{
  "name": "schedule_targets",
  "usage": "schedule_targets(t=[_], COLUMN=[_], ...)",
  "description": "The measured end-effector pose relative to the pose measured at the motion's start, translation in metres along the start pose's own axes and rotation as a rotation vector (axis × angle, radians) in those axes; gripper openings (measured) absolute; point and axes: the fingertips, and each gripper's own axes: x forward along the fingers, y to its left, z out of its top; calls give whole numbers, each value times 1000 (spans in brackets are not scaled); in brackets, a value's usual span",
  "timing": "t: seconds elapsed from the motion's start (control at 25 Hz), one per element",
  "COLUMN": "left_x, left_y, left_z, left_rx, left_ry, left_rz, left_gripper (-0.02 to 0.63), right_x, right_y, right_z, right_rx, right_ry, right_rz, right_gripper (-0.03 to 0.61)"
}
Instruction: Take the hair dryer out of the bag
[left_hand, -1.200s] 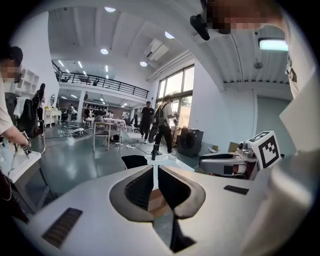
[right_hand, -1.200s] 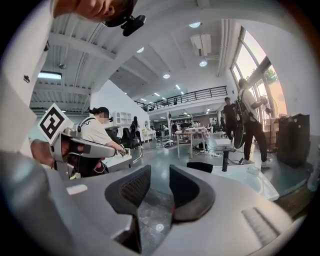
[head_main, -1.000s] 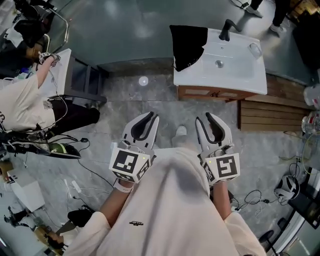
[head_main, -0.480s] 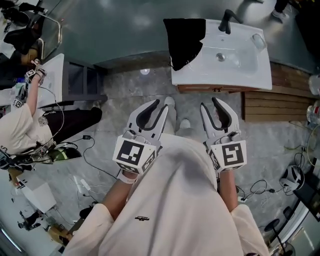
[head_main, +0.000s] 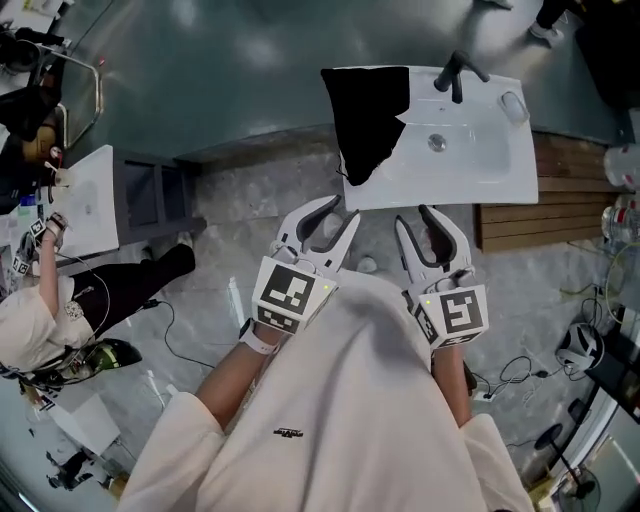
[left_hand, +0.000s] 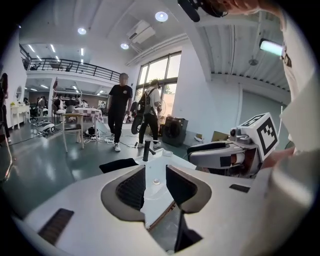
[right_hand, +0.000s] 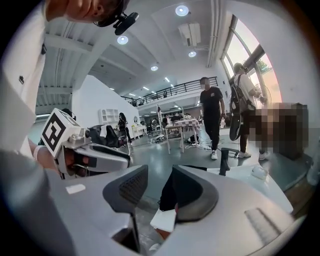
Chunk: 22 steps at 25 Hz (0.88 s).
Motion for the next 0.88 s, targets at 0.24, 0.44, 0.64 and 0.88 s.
schedule_targets(t=[0.24, 0.44, 0.64, 0.88], left_x=[37, 53, 70, 88], left_y=[24, 34, 33, 29], left_z=[4, 1, -5, -19], left_rx=[29, 32, 61, 65], left_ry=[31, 56, 98, 146], left_rz=[-78, -99, -99, -86], left_gripper=[118, 121, 127, 137], right_x=[27, 34, 40, 45], right_y=[-21, -27, -39, -47], right_z=[9, 4, 2, -9], right_rx=[18, 11, 18, 16], right_ry=[-3, 16, 23, 39], right_rz=[-84, -117, -114, -86], right_gripper=[163, 163, 163, 163])
